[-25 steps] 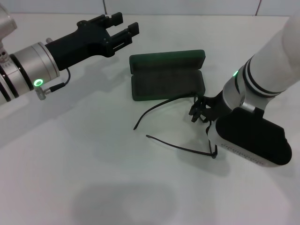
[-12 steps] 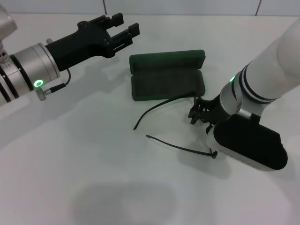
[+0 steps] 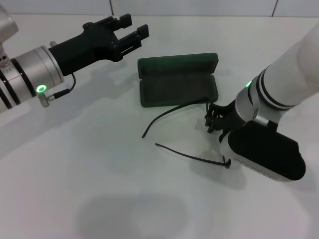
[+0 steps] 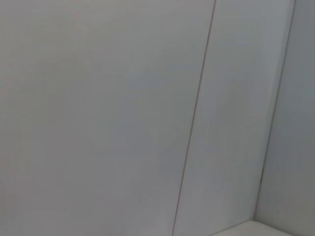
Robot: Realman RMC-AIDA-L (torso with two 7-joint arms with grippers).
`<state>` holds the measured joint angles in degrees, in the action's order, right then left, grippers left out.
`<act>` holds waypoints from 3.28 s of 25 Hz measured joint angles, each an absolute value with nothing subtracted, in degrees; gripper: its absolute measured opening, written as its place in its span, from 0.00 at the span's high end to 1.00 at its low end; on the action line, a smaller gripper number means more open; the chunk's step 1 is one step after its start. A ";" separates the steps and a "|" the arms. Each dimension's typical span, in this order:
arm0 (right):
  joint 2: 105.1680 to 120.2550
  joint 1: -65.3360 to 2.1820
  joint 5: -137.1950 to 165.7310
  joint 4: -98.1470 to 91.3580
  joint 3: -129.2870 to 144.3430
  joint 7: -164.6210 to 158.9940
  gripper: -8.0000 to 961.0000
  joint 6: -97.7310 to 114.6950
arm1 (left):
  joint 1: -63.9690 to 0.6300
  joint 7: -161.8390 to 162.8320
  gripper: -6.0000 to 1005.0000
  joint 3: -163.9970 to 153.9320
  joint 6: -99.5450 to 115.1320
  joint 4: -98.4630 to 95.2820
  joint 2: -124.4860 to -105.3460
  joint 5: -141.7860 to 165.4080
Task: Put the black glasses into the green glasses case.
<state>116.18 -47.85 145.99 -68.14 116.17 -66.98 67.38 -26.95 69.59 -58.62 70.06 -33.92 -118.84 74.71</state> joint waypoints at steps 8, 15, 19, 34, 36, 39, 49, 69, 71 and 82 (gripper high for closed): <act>116.18 -45.47 145.99 -70.48 112.62 -66.97 0.72 68.69 | -26.77 70.39 0.43 -58.64 71.23 -33.99 -118.83 74.50; 116.18 -42.19 145.70 -72.87 109.94 -66.97 0.85 69.65 | -26.97 72.91 0.43 -58.62 71.63 -34.35 -118.42 74.34; 116.19 -37.75 145.05 -79.00 105.49 -66.98 0.87 70.08 | -26.91 73.36 0.43 -58.60 73.88 -34.42 -118.39 74.24; 116.17 -15.15 106.69 -82.11 93.97 -53.62 0.87 55.44 | -25.90 72.14 0.44 -54.30 94.99 -34.10 -118.33 74.00; 116.17 -13.41 97.44 -77.92 94.67 -47.94 0.87 51.73 | -27.06 72.44 0.44 -54.39 95.17 -34.14 -118.33 74.00; 116.19 -12.35 80.31 -70.17 95.55 -35.55 0.87 50.23 | -28.99 74.29 0.44 -54.49 95.12 -33.83 -118.04 74.81; 116.10 -14.28 45.81 -47.48 95.94 -5.12 0.87 64.60 | -36.15 83.12 0.44 -54.74 94.93 -33.32 -118.10 82.12; 116.02 -15.37 44.15 -42.15 96.90 3.36 0.86 67.57 | -41.63 88.65 0.44 -55.44 97.59 -33.59 -119.56 86.41; 116.02 -15.45 44.12 -41.94 96.95 3.38 0.86 67.44 | -41.92 90.05 0.44 -56.49 98.61 -33.74 -119.27 86.35; 116.11 -16.91 44.04 -40.93 97.63 3.45 0.86 67.43 | -44.94 99.92 0.44 -59.92 93.36 -33.28 -119.47 94.89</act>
